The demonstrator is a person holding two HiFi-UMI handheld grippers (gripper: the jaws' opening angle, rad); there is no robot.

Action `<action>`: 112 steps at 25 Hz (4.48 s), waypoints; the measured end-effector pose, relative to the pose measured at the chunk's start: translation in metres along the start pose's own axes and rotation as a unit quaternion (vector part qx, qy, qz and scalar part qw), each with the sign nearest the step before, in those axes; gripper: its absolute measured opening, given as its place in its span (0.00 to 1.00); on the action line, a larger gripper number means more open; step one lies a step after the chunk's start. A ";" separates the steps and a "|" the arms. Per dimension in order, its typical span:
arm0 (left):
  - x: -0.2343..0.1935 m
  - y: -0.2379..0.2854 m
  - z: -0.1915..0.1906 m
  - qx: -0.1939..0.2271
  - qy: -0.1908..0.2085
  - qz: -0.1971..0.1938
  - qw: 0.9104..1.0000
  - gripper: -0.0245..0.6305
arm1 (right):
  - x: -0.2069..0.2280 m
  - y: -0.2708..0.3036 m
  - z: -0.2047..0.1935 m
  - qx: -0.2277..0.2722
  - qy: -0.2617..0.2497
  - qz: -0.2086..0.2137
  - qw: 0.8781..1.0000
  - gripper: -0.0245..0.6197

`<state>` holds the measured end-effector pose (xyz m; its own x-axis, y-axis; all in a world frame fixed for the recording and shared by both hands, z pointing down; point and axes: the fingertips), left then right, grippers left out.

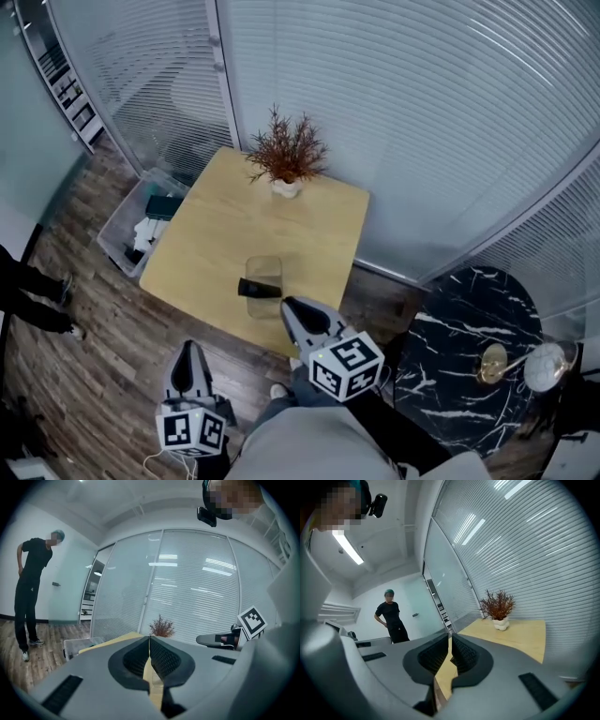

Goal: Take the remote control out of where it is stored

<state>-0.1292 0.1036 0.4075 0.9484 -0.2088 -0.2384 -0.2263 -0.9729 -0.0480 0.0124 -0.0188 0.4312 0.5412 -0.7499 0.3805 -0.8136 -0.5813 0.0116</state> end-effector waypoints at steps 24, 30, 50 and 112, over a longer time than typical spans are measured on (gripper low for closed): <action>0.005 0.089 -0.048 -0.045 -0.047 -0.053 0.996 0.05 | 0.054 0.043 -0.001 -0.019 0.002 -0.024 1.000 0.05; 0.005 0.102 -0.069 -0.070 -0.051 -0.075 0.993 0.05 | 0.061 0.042 0.003 -0.003 0.005 -0.049 0.999 0.05; 0.018 0.121 -0.108 -0.093 -0.078 -0.146 0.982 0.05 | 0.068 0.035 0.013 0.022 0.004 -0.092 0.996 0.05; 0.019 0.143 -0.189 -0.212 -0.064 -0.128 0.967 0.29 | 0.093 0.014 0.021 0.030 0.002 -0.143 0.989 0.05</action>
<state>-0.1017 -0.0578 0.5798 0.9202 0.0326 -0.3901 0.1498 -0.9500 0.2739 0.0561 -0.1030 0.4471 0.7459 -0.5512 0.3739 -0.6135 -0.7871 0.0637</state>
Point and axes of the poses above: the fingertips, and each gripper's own axes: y forward along the fingers, x to its right, z out of its top, and after that the axes turned 15 degrees about x, right-handed
